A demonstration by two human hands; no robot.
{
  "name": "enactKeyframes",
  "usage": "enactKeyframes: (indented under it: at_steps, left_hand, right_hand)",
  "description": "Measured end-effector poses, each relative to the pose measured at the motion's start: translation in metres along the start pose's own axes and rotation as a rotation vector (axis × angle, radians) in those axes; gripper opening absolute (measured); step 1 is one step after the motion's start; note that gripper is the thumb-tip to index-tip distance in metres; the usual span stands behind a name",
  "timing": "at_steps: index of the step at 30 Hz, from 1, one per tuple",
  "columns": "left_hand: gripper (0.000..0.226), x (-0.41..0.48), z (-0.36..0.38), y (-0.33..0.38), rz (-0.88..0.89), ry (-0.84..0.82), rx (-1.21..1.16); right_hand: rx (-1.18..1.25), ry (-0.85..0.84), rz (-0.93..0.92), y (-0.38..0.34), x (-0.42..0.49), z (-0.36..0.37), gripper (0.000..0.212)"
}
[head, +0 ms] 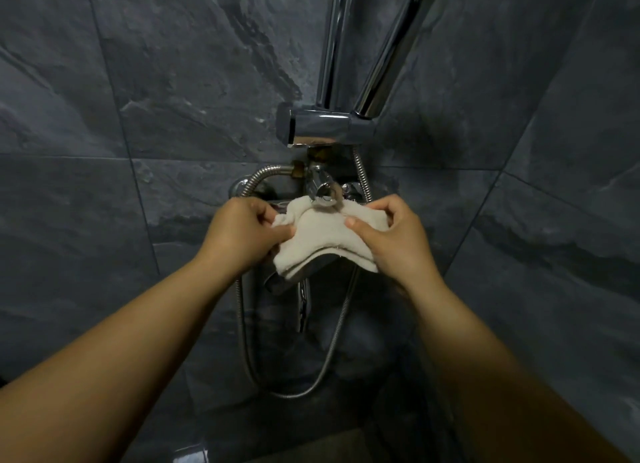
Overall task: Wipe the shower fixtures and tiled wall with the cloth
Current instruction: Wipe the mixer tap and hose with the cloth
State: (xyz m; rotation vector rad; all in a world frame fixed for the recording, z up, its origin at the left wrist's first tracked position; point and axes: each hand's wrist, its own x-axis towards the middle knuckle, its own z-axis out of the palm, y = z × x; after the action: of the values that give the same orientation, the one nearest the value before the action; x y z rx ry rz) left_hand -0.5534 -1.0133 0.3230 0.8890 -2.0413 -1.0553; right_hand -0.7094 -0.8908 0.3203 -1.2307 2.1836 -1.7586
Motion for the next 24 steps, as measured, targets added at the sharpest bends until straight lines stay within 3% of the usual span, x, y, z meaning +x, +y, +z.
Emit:
enactKeyframes:
  at_steps: [6, 11, 14, 17, 21, 24]
  left_hand:
    - [0.022, -0.004, 0.005, 0.014, 0.055, -0.015, -0.047]
    - [0.015, -0.023, -0.014, 0.000, -0.036, -0.101, -0.126]
    - [0.014, -0.023, -0.018, -0.014, -0.129, -0.039, -0.215]
    - [0.016, -0.014, -0.009, -0.014, -0.126, 0.062, -0.216]
    - [0.014, -0.012, 0.004, -0.001, -0.066, -0.010, -0.211]
    - [0.013, -0.016, -0.005, -0.004, -0.046, -0.044, -0.232]
  right_hand:
    - [0.068, -0.003, 0.200, 0.016, -0.004, 0.017, 0.017]
    - [0.053, -0.003, 0.008, -0.004, -0.016, 0.002, 0.018]
    - [-0.018, -0.047, -0.077, -0.016, -0.012, 0.007, 0.020]
    - [0.003, -0.038, 0.026, -0.015, -0.004, 0.016, 0.019]
    - [0.054, -0.056, 0.260, 0.006, -0.010, 0.007, 0.013]
    - [-0.195, 0.036, 0.104, -0.001, -0.021, 0.005, 0.025]
